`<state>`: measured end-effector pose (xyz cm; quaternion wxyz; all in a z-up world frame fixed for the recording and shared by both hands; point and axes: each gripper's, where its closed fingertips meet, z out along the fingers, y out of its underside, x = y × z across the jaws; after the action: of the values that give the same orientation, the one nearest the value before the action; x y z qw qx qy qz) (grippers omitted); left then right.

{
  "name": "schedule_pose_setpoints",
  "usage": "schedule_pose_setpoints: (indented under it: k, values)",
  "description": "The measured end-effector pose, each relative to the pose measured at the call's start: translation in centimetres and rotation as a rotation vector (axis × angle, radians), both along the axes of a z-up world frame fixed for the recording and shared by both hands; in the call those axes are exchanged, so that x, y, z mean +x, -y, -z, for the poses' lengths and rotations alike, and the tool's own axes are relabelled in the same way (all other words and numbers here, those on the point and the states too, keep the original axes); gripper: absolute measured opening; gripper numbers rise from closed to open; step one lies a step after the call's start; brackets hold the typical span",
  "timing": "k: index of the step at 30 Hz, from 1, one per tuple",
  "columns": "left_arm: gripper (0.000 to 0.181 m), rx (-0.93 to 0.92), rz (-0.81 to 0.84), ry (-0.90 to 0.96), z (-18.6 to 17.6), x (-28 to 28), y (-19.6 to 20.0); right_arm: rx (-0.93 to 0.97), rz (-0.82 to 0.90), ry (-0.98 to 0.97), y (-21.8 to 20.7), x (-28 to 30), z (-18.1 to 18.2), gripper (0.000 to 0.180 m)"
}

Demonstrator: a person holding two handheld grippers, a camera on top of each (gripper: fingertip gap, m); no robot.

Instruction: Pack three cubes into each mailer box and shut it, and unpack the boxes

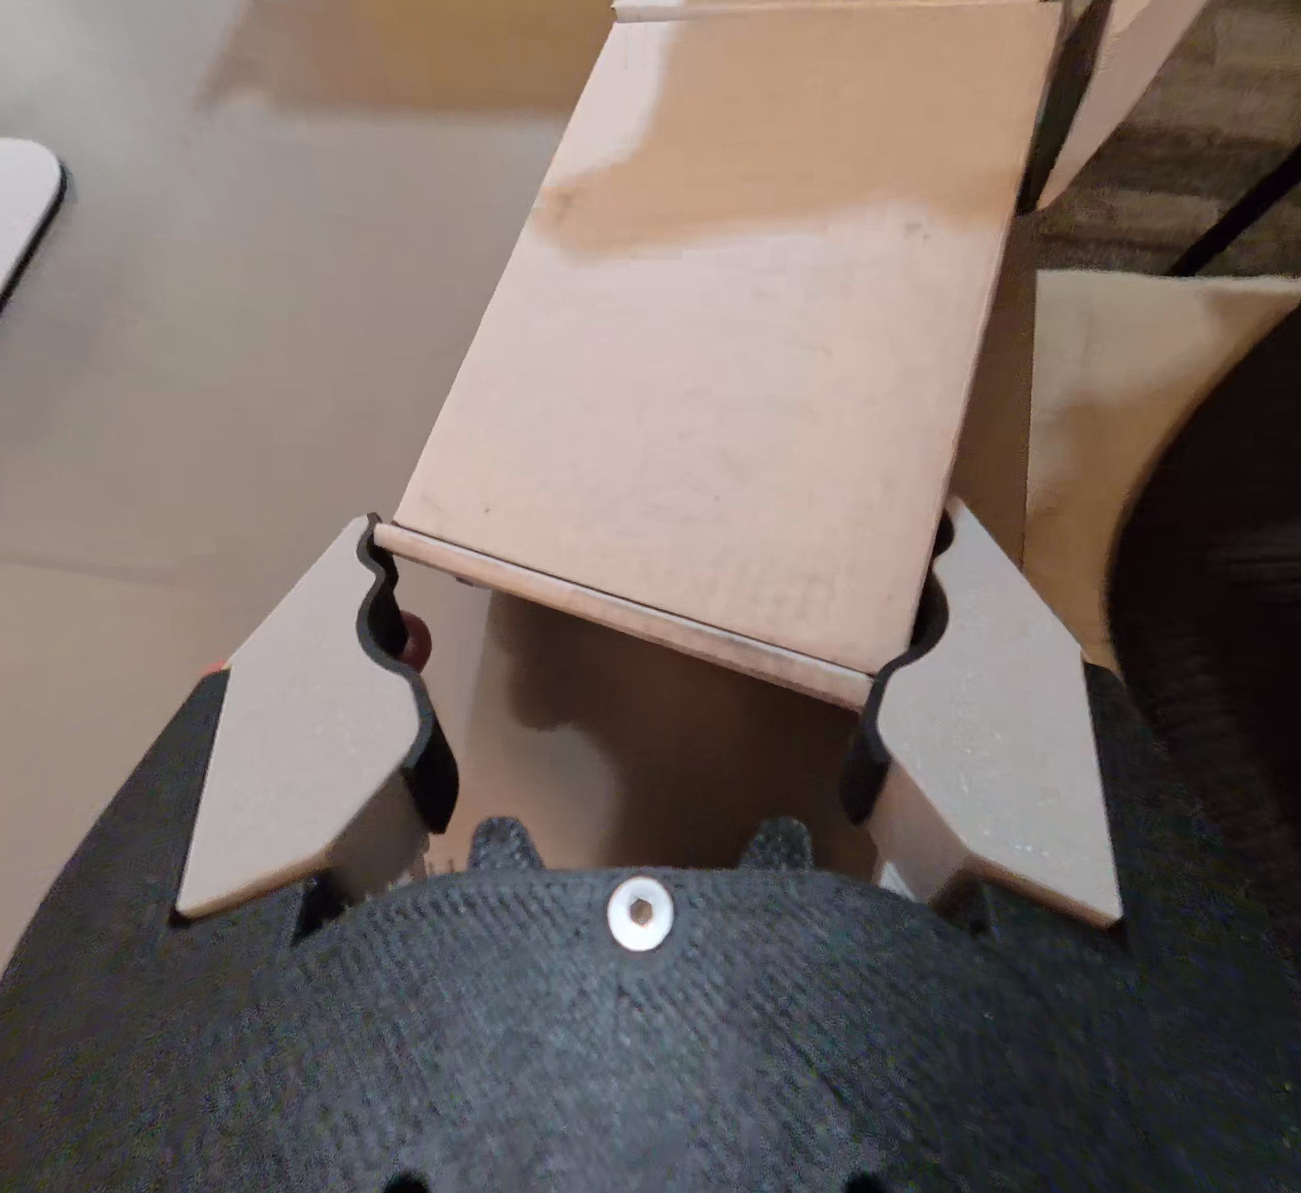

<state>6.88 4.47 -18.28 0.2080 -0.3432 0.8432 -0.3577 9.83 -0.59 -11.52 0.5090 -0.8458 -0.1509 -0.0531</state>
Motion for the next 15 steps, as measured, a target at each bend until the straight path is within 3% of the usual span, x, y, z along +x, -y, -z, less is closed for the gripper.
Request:
schedule_pose_setpoints:
  k: [4, 10, 15]
  values:
    - [0.143, -0.067, -0.172, -0.069, -0.6, 1.2, -1.3, 0.105, 0.026, 0.28, -0.6, -0.7, -1.9, 0.113]
    - [0.143, -0.254, -0.354, -0.193, -1.4, 1.9, -1.7, -0.043, 0.024, 0.715, -1.4, -0.8, 1.5, 0.099]
    - [0.143, -0.248, -0.358, -0.182, -1.8, 1.8, -1.1, -0.076, 0.059, 1.044, -1.9, 0.0, 1.9, 0.066]
